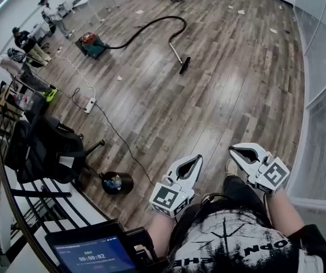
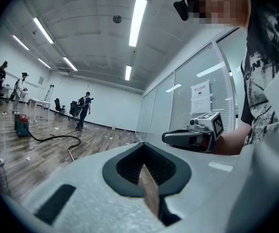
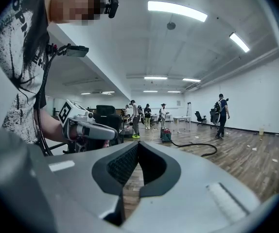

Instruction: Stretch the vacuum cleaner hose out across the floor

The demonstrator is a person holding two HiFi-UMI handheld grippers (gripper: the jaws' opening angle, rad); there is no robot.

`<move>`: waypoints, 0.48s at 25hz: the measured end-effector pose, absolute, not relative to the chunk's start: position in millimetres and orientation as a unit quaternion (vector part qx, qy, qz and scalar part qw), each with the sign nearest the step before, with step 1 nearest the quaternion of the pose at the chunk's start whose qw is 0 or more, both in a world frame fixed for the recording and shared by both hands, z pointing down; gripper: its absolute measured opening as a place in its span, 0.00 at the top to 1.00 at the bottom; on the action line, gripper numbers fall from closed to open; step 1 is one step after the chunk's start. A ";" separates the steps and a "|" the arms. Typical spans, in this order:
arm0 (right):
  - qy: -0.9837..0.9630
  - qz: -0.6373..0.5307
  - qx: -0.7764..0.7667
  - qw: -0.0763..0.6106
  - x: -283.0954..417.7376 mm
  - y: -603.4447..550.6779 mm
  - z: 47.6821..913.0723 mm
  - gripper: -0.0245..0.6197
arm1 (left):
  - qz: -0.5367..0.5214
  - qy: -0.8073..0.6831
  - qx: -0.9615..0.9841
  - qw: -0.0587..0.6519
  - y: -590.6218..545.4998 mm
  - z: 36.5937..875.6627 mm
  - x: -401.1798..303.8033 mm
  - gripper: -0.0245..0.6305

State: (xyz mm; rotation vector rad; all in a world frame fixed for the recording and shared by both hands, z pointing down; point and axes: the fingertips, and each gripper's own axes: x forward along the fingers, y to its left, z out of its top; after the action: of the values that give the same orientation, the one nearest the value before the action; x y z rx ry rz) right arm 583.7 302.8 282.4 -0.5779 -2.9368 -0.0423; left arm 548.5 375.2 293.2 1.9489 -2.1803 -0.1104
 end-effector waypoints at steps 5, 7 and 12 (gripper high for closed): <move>-0.972 -0.013 -0.228 0.047 554.5 274.0 285.3 0.95 | -0.033 -0.755 0.644 0.123 347.2 296.9 528.6 0.96; -0.970 -0.009 -0.239 0.051 542.7 257.8 286.1 0.95 | -0.030 -0.760 0.637 0.126 330.6 295.9 517.4 0.96; -0.963 -0.001 -0.266 0.048 517.9 208.3 278.4 0.95 | -0.028 -0.776 0.618 0.126 279.5 285.0 490.6 0.96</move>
State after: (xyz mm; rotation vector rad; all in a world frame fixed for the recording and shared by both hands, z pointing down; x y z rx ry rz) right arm 517.9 208.3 278.4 -0.8115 -2.9347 -0.0033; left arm 490.6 279.5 285.0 1.7988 -2.2601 -0.0827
